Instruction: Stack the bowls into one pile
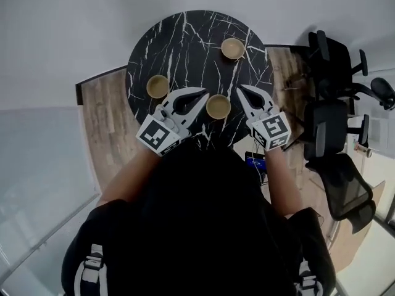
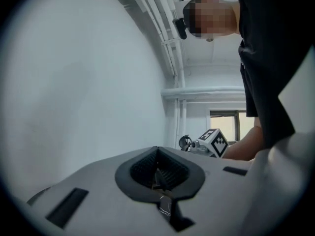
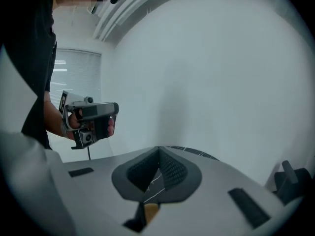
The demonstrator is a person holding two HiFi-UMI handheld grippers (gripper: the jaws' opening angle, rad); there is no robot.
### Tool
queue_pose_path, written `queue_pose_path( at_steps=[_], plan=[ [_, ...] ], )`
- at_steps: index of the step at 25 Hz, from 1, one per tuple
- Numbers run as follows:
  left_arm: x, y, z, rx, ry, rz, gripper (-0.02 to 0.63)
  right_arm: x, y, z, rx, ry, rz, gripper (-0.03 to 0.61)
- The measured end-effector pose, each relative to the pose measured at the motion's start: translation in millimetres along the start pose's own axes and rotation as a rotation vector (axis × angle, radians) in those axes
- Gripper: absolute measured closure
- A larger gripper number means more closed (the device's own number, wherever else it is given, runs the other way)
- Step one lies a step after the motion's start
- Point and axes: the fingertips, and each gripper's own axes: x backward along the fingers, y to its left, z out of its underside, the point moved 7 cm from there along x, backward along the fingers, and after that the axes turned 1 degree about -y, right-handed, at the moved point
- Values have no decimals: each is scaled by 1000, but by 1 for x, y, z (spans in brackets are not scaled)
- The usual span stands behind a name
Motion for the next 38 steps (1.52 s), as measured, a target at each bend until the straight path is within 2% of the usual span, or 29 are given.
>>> queue_pose_path(
  at_steps=[6, 9, 13, 17, 23, 28, 32, 38],
  plan=[
    [-9, -5, 18, 5, 11, -142, 609, -24, -31, 33, -38, 60, -117, 584],
    [-14, -5, 28, 7, 9, -200, 609, -41, -55, 55, -41, 105, -129, 584],
    [-20, -12, 36, 12, 0, -269, 609, -65, -89, 91, 32, 212, -124, 584],
    [-25, -15, 44, 21, 13, -308, 609, -97, -119, 108, 88, 325, -148, 584],
    [-27, -11, 36, 23, -6, -367, 609, -150, -151, 137, 200, 491, -191, 584],
    [-20, -1, 35, 31, -3, -413, 609, -185, -167, 161, 262, 595, -235, 575],
    [-13, 4, 36, 35, -1, -442, 609, -205, -173, 175, 318, 665, -259, 526],
    [-2, 7, 42, 53, 11, -489, 609, -234, -182, 203, 404, 771, -282, 509]
  ],
)
